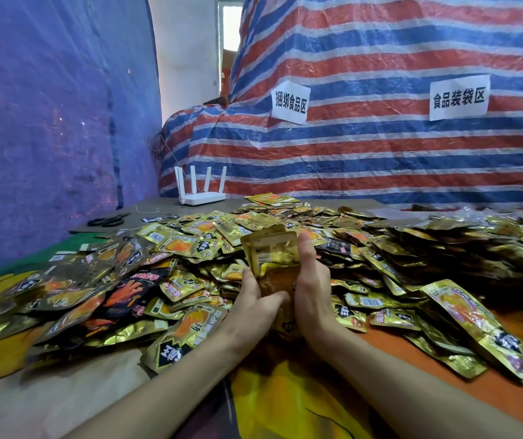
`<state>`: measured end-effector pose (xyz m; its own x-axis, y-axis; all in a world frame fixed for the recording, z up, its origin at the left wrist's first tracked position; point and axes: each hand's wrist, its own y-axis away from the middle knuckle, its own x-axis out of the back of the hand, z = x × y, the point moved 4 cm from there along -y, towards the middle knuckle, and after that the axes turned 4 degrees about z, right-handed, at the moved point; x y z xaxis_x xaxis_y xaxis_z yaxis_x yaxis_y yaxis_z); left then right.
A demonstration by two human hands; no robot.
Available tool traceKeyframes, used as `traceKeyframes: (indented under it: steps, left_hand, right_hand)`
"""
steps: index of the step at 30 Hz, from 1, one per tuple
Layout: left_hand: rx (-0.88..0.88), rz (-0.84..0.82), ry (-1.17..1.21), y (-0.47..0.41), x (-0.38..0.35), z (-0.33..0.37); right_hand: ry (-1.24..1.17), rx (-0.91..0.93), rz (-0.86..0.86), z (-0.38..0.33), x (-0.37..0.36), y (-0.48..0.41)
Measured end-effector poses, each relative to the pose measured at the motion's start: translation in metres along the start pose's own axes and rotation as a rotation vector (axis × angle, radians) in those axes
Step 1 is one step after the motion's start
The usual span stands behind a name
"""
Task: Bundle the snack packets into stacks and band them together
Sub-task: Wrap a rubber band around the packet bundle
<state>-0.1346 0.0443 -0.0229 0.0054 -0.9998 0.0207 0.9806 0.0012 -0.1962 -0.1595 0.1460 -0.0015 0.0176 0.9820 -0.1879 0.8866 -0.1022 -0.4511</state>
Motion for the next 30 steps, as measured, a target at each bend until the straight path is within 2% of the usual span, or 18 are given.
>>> traceKeyframes:
  steps: [6, 10, 17, 21, 25, 27, 30]
  left_hand:
    - [-0.073, -0.049, 0.024, 0.0, -0.003, 0.0]
    - [-0.155, -0.008, -0.025, -0.002, 0.004, 0.003]
    - [-0.334, -0.093, -0.027, 0.002, 0.002, 0.018]
    - [-0.232, -0.104, 0.05, 0.004, 0.003, 0.014]
    - [0.026, 0.099, 0.315, -0.006, 0.014, 0.011]
    - [0.081, 0.144, 0.511, -0.012, 0.024, 0.017]
    - [0.108, 0.194, 0.736, -0.016, 0.042, 0.023]
  right_hand:
    - [0.054, 0.104, 0.122, -0.007, 0.002, 0.001]
    - [-0.036, 0.139, 0.174, -0.016, 0.004, 0.003]
    - [-0.222, -0.004, 0.036, -0.014, 0.0, 0.001]
    - [-0.183, -0.007, 0.003, -0.022, 0.0, -0.004]
    - [-0.085, 0.012, 0.066, -0.02, 0.011, -0.012]
    - [-0.012, -0.035, -0.034, -0.016, 0.012, -0.015]
    - [0.142, -0.169, -0.388, -0.006, 0.004, -0.012]
